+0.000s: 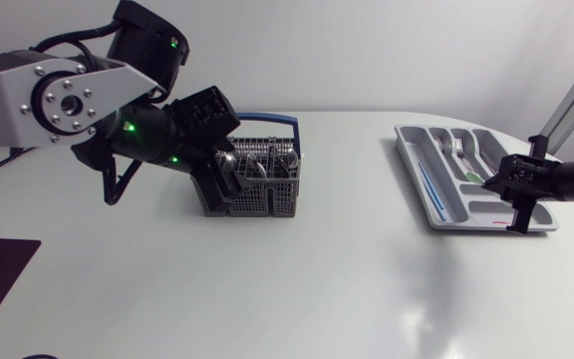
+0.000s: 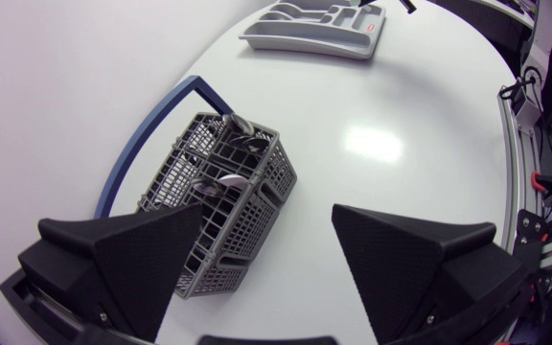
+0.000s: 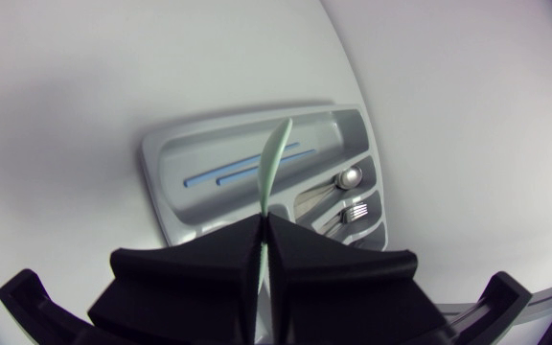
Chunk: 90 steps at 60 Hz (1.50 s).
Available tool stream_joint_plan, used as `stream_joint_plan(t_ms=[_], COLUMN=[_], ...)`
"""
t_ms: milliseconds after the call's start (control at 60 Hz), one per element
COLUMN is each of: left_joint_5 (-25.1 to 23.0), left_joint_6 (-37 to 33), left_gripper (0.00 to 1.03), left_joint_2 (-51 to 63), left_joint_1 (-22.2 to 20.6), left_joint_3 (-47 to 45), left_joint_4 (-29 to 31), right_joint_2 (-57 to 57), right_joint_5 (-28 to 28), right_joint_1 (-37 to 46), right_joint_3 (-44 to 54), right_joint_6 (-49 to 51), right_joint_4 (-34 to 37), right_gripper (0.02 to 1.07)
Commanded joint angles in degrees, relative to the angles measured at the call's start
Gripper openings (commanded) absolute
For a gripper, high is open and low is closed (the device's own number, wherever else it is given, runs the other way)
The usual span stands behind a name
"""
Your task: Unload the cutlery basket into the drawer organizer.
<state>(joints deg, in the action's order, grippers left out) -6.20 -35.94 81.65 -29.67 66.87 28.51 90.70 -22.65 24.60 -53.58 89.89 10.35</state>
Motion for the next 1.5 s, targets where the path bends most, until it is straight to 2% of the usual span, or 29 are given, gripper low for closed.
stream_joint_plan(t_ms=[0,367,700,850,1083,1333,1483], left_joint_5=[0.6,4.8,6.1,6.1,6.3,6.3,6.2], left_joint_6=[0.3,0.3,0.3,0.3,0.3,2.3,4.1], left_gripper=[0.95,0.95,0.95,0.95,0.95,0.95,0.95], left_joint_2=[-1.4,-1.5,-1.8,-1.9,-2.5,-2.5,-2.3], left_joint_1=[0.1,-2.8,-3.2,-3.2,-2.7,-1.6,-0.9], left_joint_3=[-1.9,-2.4,-3.1,-3.1,-3.0,-2.4,-2.4], left_joint_4=[0.0,0.3,0.9,1.3,1.5,1.7,1.9], right_joint_2=[3.3,11.7,14.4,14.8,17.2,15.9,13.3], right_joint_5=[0.4,3.8,7.1,8.5,12.0,12.3,11.8], right_joint_1=[2.2,6.3,6.5,5.8,5.6,5.9,5.6], right_joint_3=[-2.8,-10.1,-9.2,-7.7,-5.5,-4.0,-3.7], right_joint_6=[5.6,16.5,21.7,23.0,24.4,23.8,21.2], right_joint_4=[1.0,4.2,5.2,4.9,0.0,-5.5,-5.6], right_gripper=[0.08,0.08,0.09,0.14,0.23,0.45,0.48])
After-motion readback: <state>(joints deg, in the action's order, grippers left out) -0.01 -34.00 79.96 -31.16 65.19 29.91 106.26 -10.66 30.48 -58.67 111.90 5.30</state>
